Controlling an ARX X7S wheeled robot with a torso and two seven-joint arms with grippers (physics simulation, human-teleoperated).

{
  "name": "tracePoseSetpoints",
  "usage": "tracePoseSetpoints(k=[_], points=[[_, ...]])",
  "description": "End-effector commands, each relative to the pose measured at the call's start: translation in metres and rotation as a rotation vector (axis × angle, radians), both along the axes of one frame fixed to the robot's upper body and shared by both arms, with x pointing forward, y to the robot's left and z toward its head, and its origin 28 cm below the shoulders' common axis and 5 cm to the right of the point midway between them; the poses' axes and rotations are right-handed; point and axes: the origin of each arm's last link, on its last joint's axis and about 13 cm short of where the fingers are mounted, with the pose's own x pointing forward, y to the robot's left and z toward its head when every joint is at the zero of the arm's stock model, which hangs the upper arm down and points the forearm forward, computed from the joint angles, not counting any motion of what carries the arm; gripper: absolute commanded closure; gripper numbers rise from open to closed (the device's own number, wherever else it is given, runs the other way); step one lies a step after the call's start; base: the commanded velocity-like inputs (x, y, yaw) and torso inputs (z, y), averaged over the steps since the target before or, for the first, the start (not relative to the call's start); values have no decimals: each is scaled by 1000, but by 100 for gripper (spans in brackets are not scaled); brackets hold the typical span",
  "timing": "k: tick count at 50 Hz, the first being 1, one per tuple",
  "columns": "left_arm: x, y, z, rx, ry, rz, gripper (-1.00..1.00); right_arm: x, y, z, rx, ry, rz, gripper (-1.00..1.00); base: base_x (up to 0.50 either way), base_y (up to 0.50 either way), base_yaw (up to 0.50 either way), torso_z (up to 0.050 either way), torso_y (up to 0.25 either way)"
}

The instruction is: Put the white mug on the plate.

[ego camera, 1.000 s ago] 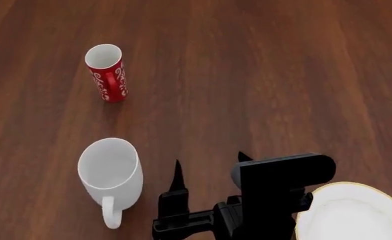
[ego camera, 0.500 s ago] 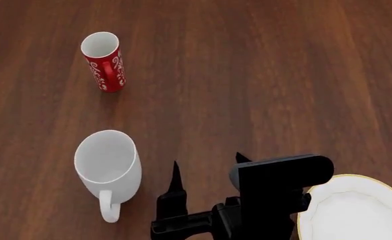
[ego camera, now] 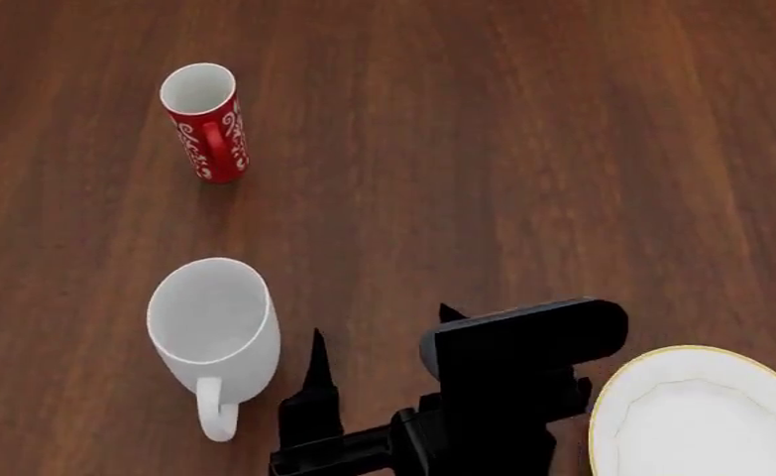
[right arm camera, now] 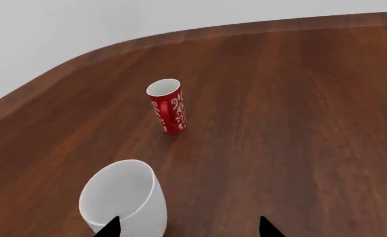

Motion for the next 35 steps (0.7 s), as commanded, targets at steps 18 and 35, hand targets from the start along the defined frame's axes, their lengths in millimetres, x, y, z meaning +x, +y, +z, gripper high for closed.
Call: tracePoseSetpoints(k=[18, 35], points=[[-6, 3, -7, -21, -2, 18, -100, 9, 39, 7, -123, 72, 143, -100, 0, 0, 0, 0, 0], [-3, 3, 1, 9, -22, 4, -100, 18, 60, 0, -181, 153, 147, -100, 0, 0, 0, 0, 0]])
